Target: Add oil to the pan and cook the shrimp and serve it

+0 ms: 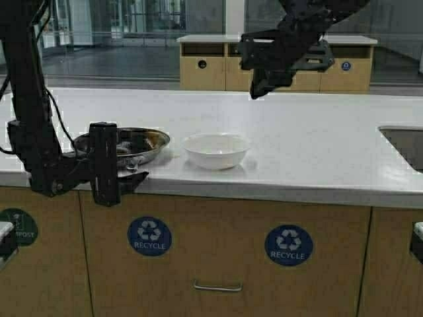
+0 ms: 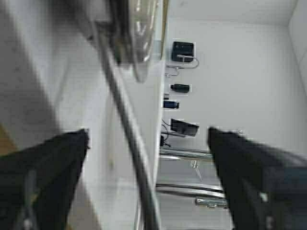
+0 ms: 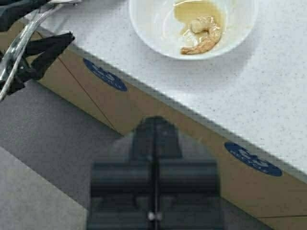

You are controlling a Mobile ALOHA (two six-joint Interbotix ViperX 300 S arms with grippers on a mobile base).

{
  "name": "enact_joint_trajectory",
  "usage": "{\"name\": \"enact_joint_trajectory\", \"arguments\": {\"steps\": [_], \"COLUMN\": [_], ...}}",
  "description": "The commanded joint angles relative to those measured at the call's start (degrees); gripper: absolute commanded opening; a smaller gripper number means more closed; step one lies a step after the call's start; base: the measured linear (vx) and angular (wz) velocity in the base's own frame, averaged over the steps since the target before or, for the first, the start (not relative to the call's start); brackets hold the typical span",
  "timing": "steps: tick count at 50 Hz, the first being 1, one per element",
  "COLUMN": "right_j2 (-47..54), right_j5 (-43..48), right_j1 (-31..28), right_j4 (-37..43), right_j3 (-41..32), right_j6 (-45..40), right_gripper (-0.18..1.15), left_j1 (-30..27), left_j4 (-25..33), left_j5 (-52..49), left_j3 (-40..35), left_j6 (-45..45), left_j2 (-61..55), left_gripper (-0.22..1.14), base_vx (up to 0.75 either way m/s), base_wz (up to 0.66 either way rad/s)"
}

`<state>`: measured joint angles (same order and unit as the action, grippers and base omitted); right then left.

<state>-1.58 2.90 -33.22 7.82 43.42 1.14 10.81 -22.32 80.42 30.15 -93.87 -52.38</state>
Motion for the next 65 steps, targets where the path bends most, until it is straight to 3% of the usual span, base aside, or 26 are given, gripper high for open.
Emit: {"name": "enact_joint_trajectory", "arguments": {"steps": [1,22,36,45,53,59,65], "right_j2": [-0.79,-0.97,-1.14,-1.32,-1.67,-2.02,-2.9], "right_j5": [0.18,0.18,0.09,0.09,0.09,0.09,-0.62], "right_j1": [0.0,0.0,0.0,-0.09,-0.09,0.0,0.26], "right_j4": [0.09,0.09,0.09,0.09,0.0,0.0,0.09], "right_j3": [-1.05,-1.05,-0.97,-1.05,-0.88,-0.79,-0.53], "right_j6": [0.0,0.0,0.09,0.0,0.0,0.0,0.09], "right_gripper": [0.05,0.05,0.05,0.05,0.05,0.05,0.05], "left_j1": [-0.09,-7.21,-7.38,-5.8,1.14,5.63,6.33], "left_j4": [0.18,0.26,-2.46,-8.53,-15.47,-17.84,-18.98], "left_j5": [0.26,-1.32,-6.5,-22.5,-42.89,-53.88,-59.5], "left_j3": [1.85,19.51,28.48,30.59,27.51,24.79,23.82], "left_j6": [1.85,20.04,32.7,39.37,44.21,44.3,44.47], "left_j2": [3.43,16.96,32.7,47.37,58.89,64.34,66.88], "left_gripper": [1.03,1.03,1.02,1.02,1.02,1.01,1.01], "base_vx": [0.0,0.0,0.0,0.0,0.0,0.0,0.0], "base_wz": [0.0,0.0,0.0,0.0,0.0,0.0,0.0]}}
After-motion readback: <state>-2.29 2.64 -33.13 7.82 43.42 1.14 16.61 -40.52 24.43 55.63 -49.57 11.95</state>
